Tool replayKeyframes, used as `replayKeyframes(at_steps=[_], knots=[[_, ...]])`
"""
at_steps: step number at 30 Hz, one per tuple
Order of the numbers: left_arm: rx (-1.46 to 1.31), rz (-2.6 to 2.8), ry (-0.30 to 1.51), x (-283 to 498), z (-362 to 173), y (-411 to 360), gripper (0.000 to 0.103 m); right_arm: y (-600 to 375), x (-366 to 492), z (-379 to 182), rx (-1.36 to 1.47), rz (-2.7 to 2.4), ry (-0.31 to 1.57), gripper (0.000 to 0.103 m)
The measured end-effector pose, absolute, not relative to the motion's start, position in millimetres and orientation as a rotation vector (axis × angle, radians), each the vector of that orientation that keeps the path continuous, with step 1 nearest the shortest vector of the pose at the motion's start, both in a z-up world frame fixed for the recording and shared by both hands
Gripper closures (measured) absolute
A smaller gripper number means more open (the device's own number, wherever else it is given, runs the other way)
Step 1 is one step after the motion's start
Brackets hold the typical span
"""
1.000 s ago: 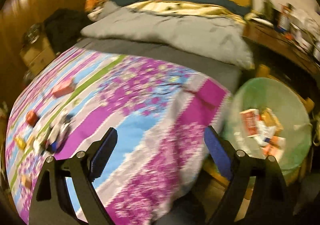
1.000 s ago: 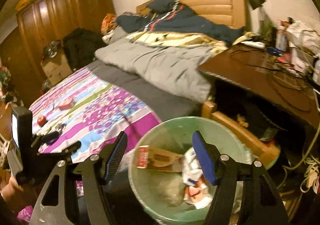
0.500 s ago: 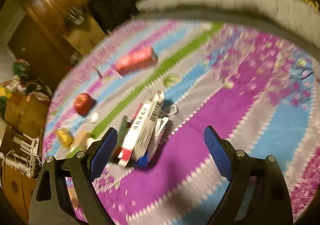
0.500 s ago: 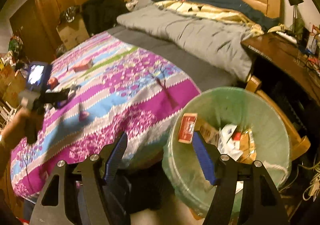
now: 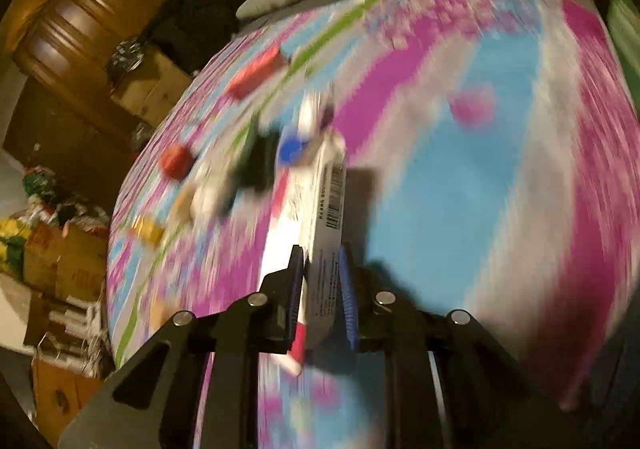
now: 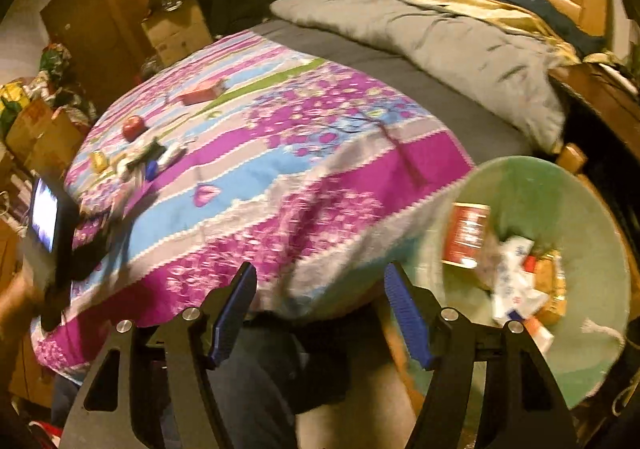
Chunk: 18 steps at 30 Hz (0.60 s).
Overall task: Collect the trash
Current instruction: 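Swing both tools back toward the trash on the bedspread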
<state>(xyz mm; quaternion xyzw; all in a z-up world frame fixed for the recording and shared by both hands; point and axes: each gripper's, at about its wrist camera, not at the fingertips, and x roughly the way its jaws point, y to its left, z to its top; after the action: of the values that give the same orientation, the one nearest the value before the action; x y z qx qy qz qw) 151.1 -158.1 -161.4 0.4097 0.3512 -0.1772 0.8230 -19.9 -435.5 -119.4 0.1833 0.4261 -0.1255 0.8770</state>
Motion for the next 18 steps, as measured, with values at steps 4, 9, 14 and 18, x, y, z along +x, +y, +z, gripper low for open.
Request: replayKeyframes(at_steps=[4, 9, 14, 18], knots=[[0.834, -0.301, 0.76, 111, -161, -103, 0.042, -409, 3, -120, 0.37, -0.179, 0.89, 0.034], [0.725, -0.219, 0.758, 114, -149, -58, 0.023, -372, 25, -117, 0.327, -0.095, 0.899, 0.034], [0.648, -0.412, 0.767, 110, -134, -40, 0.023, -346, 36, -120, 0.329, -0.025, 0.91, 0.032], [0.607, -0.53, 0.763, 132, -133, -47, 0.018, -317, 73, -118, 0.274, 0.061, 0.9, 0.032]])
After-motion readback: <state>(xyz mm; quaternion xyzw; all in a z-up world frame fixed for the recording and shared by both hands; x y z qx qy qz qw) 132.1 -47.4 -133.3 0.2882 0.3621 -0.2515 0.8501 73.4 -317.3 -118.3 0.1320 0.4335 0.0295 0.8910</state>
